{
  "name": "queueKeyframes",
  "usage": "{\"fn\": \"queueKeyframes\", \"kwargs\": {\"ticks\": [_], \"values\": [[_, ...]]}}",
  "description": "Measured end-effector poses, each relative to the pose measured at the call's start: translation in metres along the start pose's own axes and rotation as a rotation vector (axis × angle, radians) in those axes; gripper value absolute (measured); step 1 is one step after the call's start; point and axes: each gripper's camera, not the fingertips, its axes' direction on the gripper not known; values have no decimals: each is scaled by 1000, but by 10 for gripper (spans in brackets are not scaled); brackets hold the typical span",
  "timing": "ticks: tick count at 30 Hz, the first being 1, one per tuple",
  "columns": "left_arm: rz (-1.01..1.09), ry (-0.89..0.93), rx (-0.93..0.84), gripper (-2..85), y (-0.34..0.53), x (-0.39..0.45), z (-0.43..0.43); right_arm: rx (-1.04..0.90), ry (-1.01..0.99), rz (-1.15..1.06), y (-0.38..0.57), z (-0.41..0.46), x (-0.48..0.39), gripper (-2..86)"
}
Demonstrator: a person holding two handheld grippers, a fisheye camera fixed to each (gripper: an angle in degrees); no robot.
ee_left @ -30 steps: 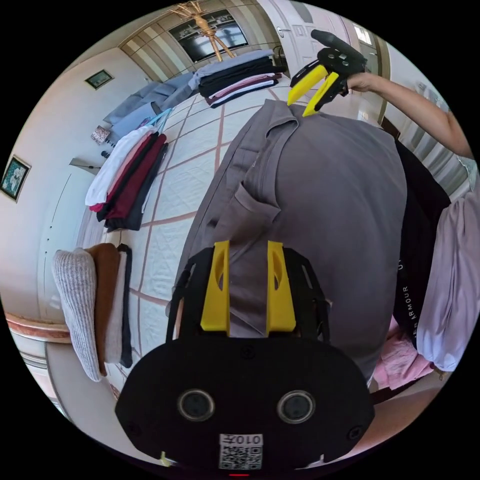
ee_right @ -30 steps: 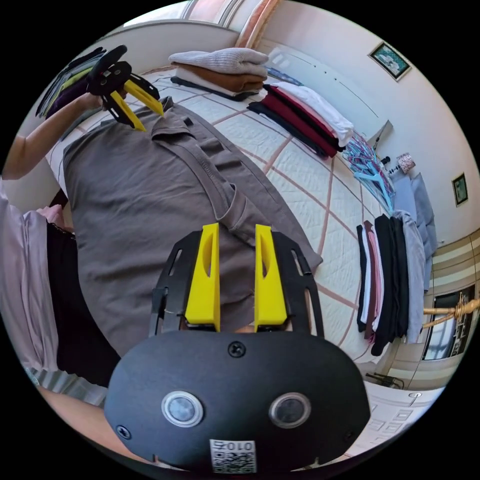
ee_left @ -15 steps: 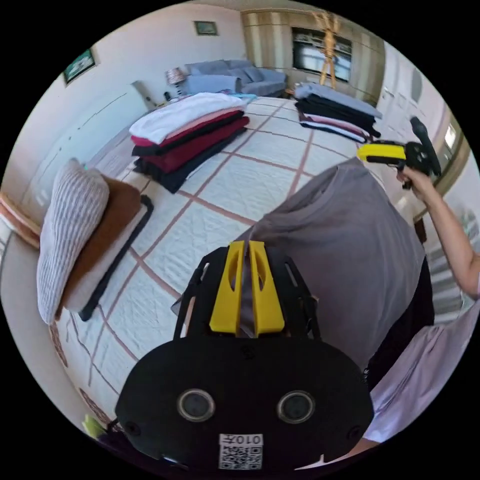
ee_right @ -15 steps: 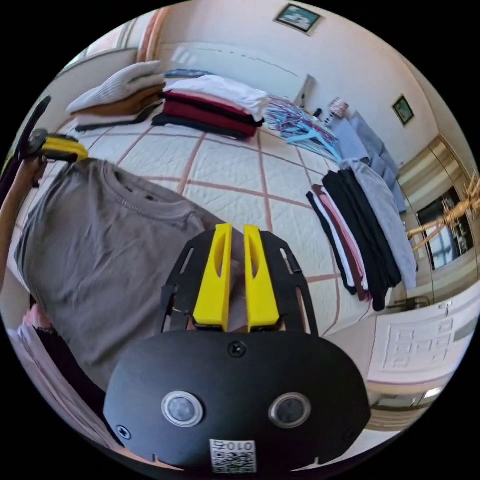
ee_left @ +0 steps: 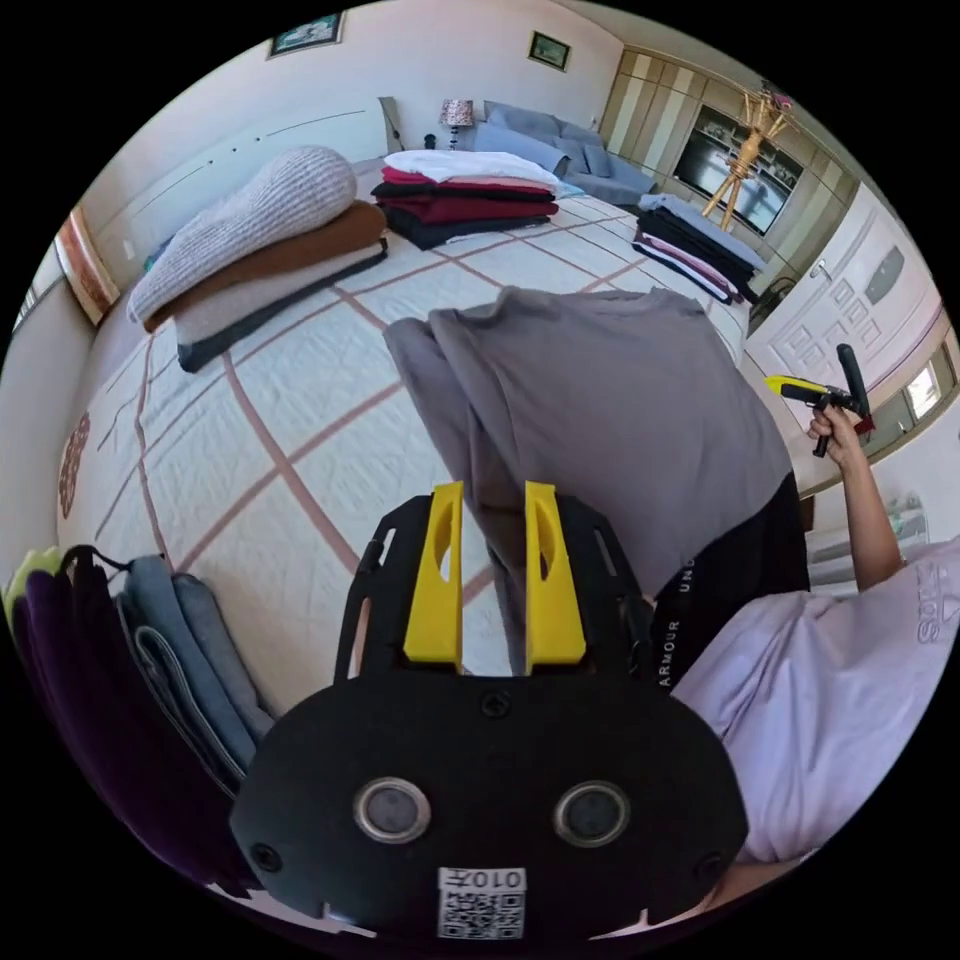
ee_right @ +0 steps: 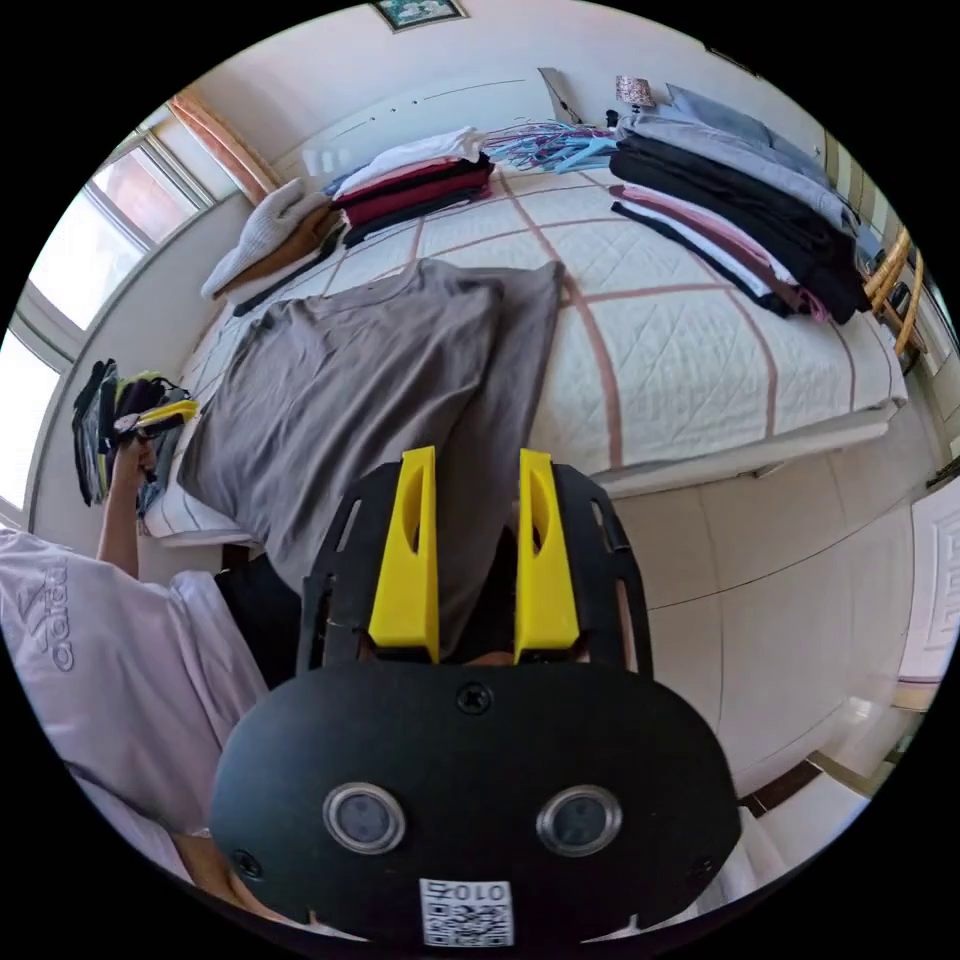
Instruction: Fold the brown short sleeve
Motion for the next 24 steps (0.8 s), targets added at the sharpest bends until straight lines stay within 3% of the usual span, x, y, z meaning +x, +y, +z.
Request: {"fn": "queueKeyframes", "kwargs": {"ticks": [9,13,18,24], "values": [[23,-81,-93,83,22,23,15,-98,56,-22,25,28,-21,118],[76,-283,-53,92,45,46,-24,-13,108,-4,37,-15,-12,128],[115,-227,-5,106,92,72,-47,-36,108,15,65,-32,-2,147],[184,-215,-51,114,116,118,-22,-72,-69,77,76,-13,10,175]]}}
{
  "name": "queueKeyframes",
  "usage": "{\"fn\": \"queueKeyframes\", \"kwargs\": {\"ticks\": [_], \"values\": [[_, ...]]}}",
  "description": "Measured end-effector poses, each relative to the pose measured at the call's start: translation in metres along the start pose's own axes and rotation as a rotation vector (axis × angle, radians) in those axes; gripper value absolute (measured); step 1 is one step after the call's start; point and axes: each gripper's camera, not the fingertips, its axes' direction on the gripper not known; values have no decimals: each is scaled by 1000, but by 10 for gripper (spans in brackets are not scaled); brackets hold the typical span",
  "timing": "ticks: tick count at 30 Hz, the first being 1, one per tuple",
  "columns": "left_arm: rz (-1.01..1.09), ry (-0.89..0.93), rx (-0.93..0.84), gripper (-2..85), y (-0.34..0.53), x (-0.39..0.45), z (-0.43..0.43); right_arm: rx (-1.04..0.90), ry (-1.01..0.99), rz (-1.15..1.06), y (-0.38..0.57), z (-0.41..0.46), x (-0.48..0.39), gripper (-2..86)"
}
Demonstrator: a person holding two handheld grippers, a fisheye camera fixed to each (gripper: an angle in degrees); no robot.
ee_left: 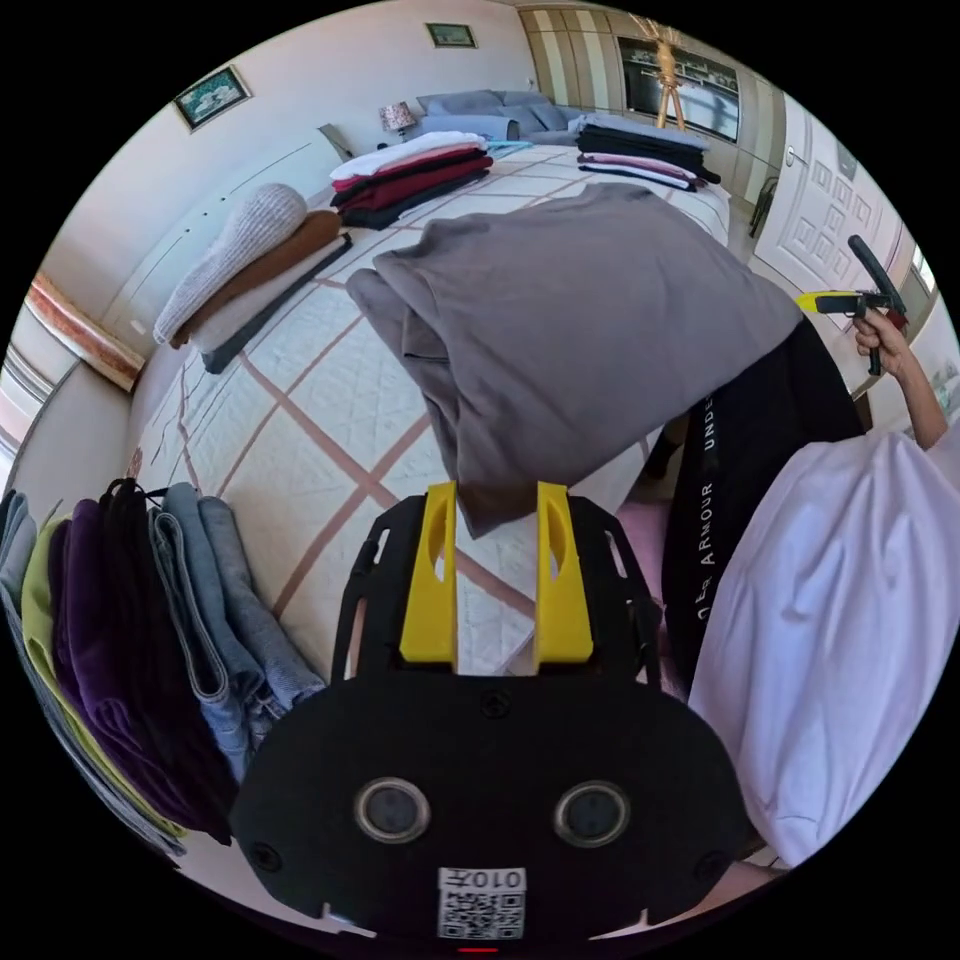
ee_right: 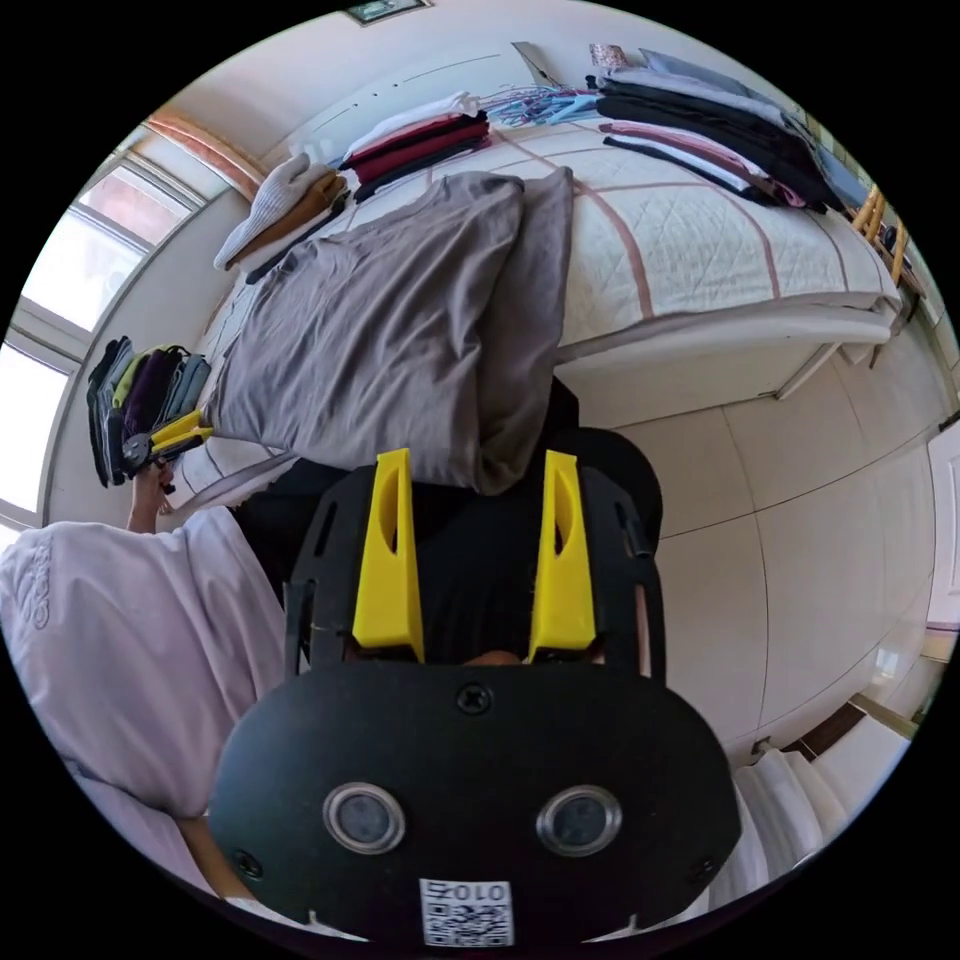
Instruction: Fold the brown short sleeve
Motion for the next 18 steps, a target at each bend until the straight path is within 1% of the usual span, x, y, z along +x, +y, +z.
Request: {"fn": "queueKeyframes", "kwargs": {"ticks": [3,6,10,14,18], "values": [[19,-10,-11,111,-6,9,3,-27,0,12,-11,8,5,183],[1,29,-1,107,-8,3,-3,-35,-19,15,-23,7,12,191],[-36,76,46,102,-2,-3,-17,-56,-149,-8,-48,4,32,202],[-41,65,48,100,-1,1,-27,-111,-229,-10,-80,8,53,199],[-47,68,55,99,0,8,-37,-200,-208,-62,-99,16,44,185]]}}
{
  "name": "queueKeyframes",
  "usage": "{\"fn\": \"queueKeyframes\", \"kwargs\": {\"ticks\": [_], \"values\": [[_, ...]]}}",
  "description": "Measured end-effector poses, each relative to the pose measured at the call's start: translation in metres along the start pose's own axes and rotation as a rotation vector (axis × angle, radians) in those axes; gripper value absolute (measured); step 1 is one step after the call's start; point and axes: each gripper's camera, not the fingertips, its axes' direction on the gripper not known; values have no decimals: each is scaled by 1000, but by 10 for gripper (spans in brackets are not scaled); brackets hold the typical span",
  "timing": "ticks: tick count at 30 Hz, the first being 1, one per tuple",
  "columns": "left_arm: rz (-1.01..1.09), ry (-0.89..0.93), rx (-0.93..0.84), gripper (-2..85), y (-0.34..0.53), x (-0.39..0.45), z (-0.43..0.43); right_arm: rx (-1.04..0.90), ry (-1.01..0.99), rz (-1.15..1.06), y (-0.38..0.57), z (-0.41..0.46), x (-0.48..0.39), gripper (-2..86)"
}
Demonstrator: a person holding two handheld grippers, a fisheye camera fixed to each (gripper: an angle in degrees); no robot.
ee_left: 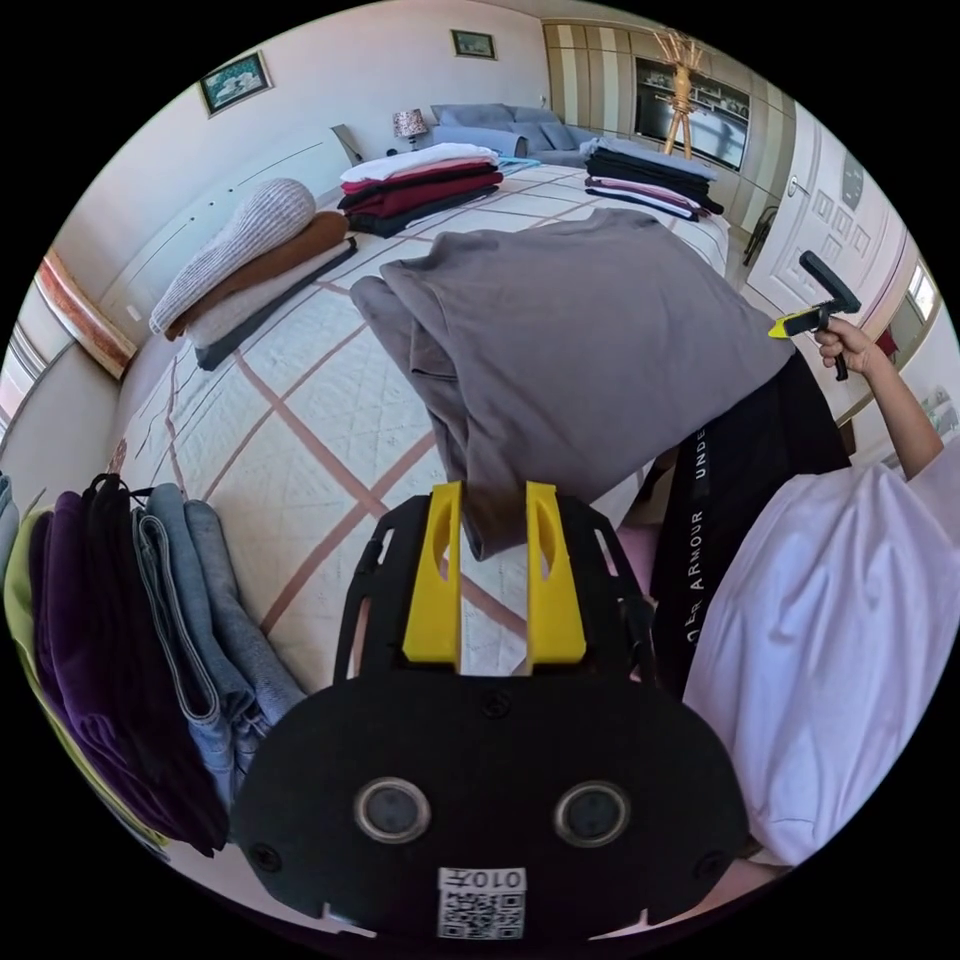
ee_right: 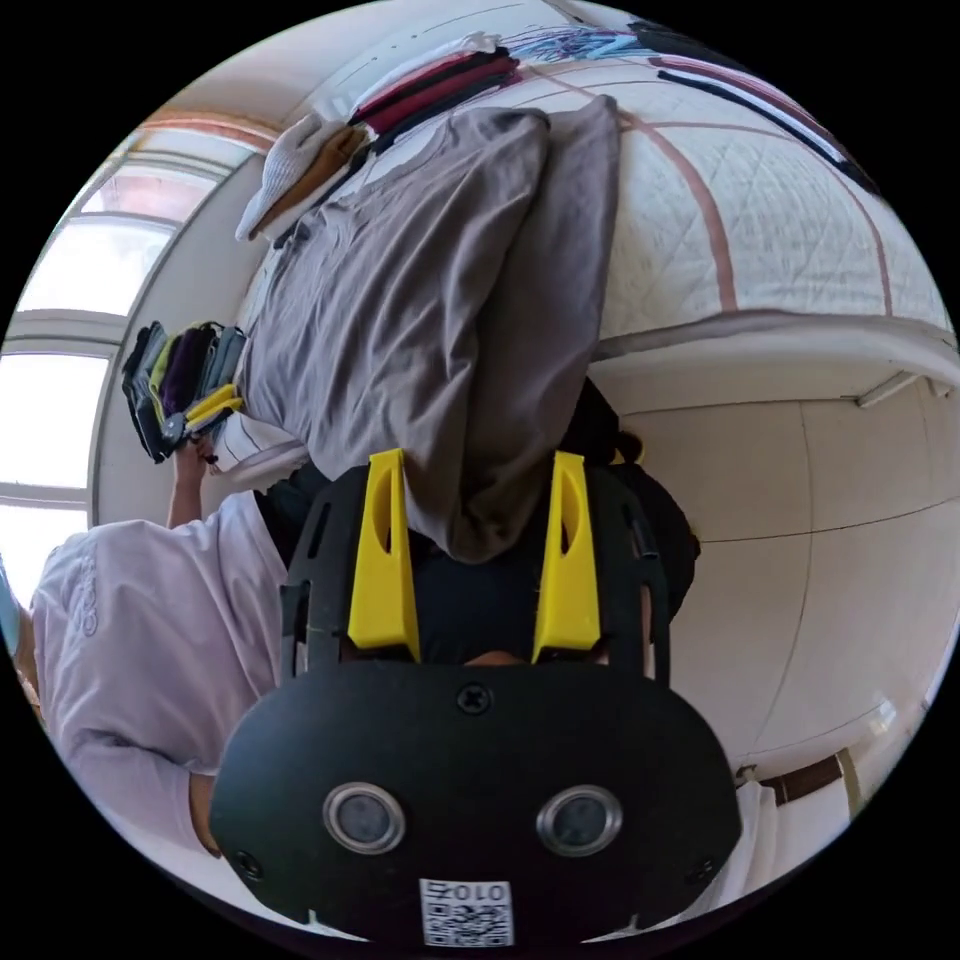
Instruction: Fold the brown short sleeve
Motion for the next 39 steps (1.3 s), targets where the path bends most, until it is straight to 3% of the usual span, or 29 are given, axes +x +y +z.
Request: {"fn": "queueKeyframes", "kwargs": {"ticks": [2,8,15,18,22,26,29,32,39], "values": [[0,0,5,99,0,3,-4,-22,109,-29,-7,3,-16,170],[-2,4,27,98,-1,5,-22,19,79,44,-7,-17,-32,59],[-2,21,89,100,1,6,-52,82,10,99,-40,-52,-60,53],[-16,60,112,105,5,0,-66,104,126,73,-84,-84,-112,53],[-4,124,163,120,6,-13,-93,21,422,-242,-189,-88,-282,52],[-6,244,245,134,5,-23,-116,-207,587,-729,-240,26,-448,52],[-70,383,288,144,6,-35,-114,-382,412,-787,-262,104,-459,56],[-201,506,236,151,11,-51,-87,-396,249,-757,-271,129,-438,63],[-236,483,247,159,-7,-62,-96,-291,-70,-832,-252,70,-396,78]]}}
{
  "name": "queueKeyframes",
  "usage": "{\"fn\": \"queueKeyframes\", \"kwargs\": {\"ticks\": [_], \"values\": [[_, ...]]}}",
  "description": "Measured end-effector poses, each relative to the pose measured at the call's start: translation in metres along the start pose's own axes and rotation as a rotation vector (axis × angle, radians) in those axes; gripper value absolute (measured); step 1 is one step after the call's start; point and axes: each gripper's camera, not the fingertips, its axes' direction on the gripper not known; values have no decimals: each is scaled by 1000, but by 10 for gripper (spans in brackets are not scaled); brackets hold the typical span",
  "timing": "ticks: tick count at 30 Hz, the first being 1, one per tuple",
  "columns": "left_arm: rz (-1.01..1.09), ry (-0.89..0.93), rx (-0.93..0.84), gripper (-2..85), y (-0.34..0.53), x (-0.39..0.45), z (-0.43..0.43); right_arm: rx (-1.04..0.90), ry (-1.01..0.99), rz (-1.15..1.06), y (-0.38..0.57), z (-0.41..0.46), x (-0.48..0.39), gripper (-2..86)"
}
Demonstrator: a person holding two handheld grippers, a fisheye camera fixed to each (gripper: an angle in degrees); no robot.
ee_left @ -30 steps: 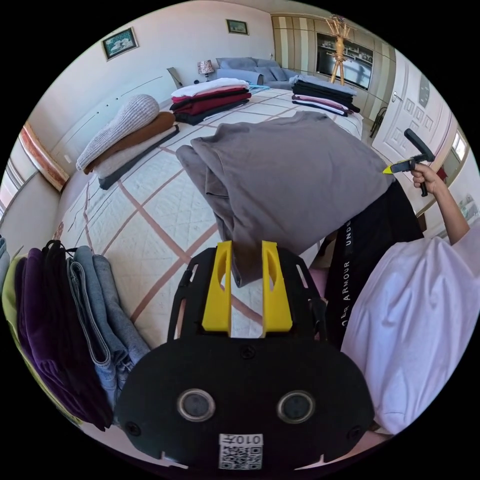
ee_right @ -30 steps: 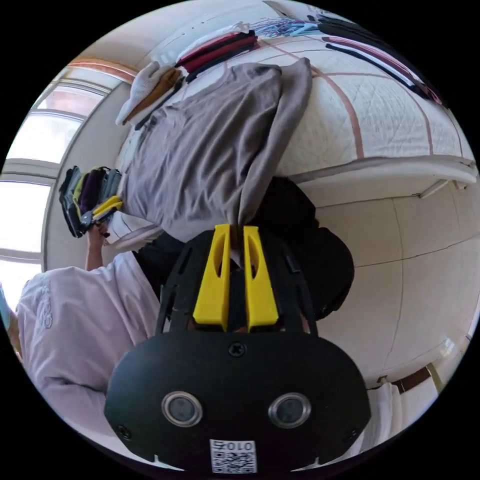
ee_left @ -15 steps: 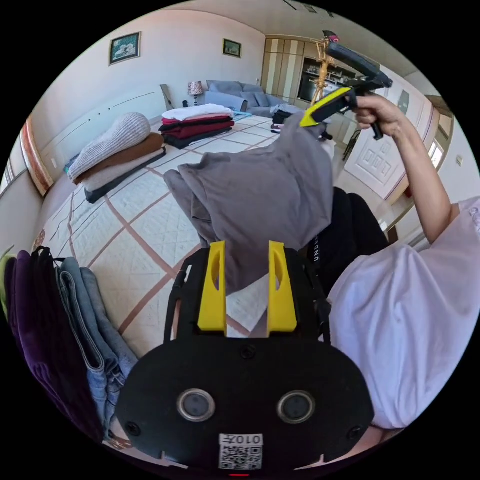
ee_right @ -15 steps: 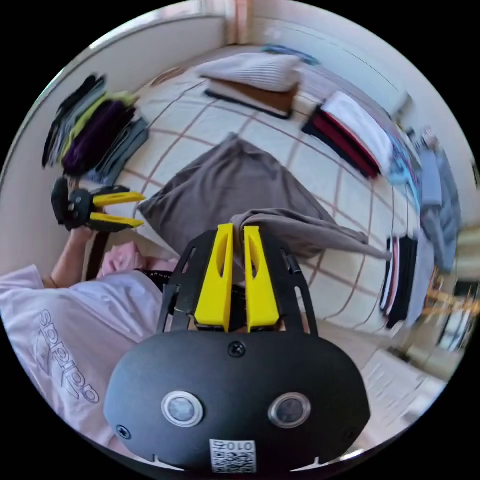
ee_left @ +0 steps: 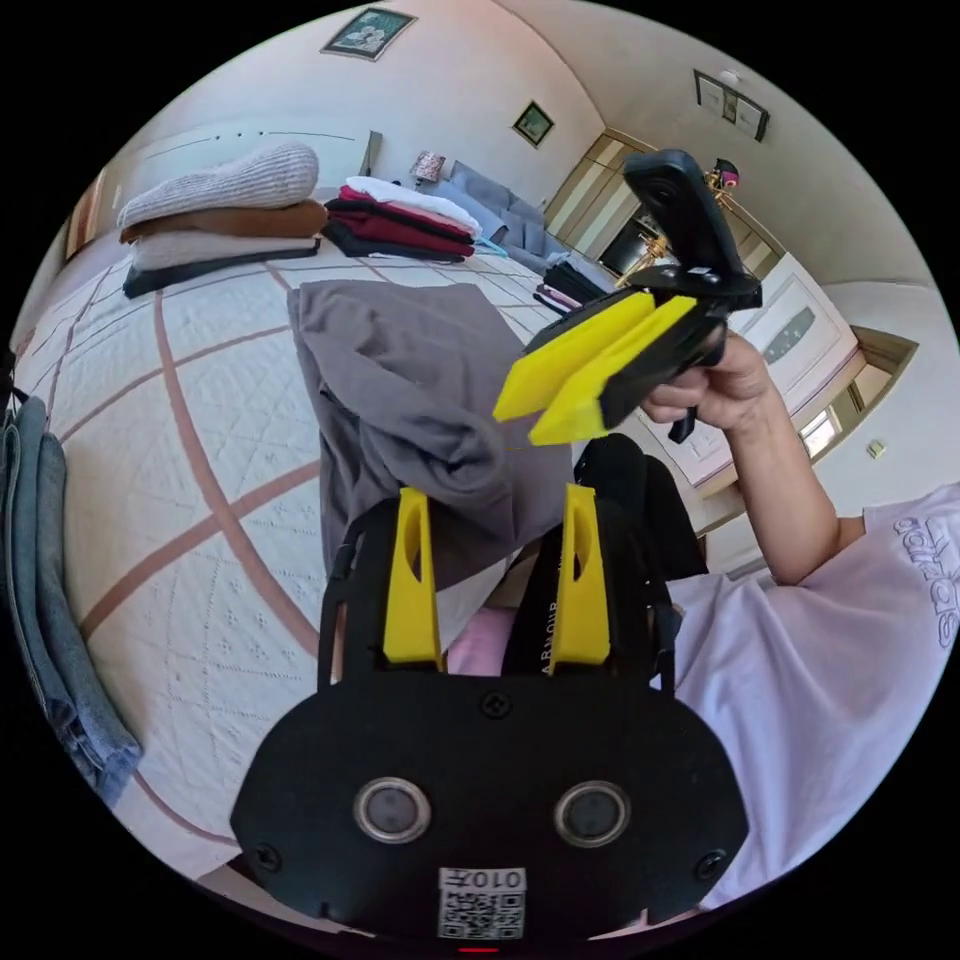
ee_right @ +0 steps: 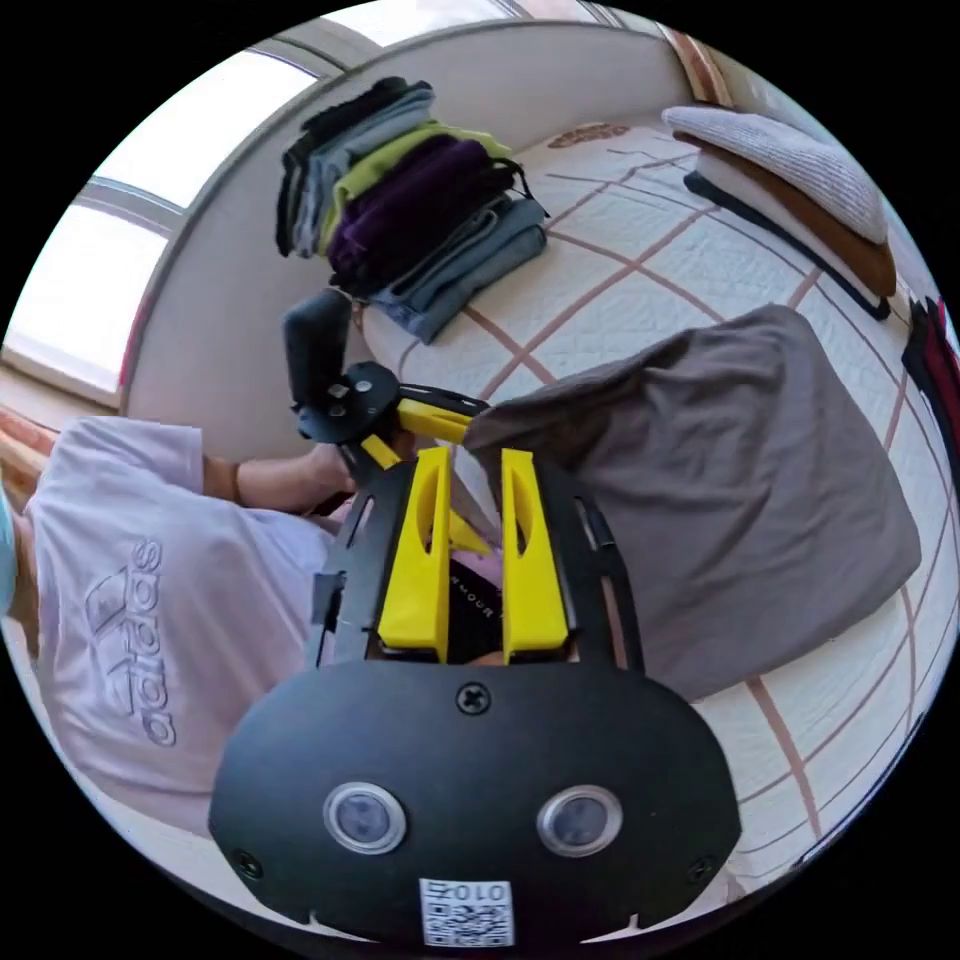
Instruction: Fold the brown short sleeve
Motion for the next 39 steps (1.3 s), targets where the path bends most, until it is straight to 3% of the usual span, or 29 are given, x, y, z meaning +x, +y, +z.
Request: {"fn": "queueKeyframes", "kwargs": {"ticks": [4,12,16,18,23,26,30,32,39], "values": [[-66,-71,1,139,-9,-4,-9,167,19,28,50,-35,5,75],[-221,15,140,48,-2,-35,-60,275,104,188,127,-60,37,75],[-194,-47,59,77,8,-39,-67,237,164,313,172,-46,64,91],[-223,-54,-24,96,13,-47,-62,174,135,356,187,-26,77,100],[-287,-69,-14,129,33,-57,-90,140,-18,488,236,28,108,126],[-305,4,-17,142,31,-66,-90,196,-141,514,250,45,128,129],[-244,101,-50,158,9,-60,-79,177,-162,513,253,58,144,119],[-229,141,-67,167,2,-59,-73,202,-203,482,258,56,148,81],[-339,384,-2,214,-5,-85,-72,439,-346,360,291,10,128,42]]}}
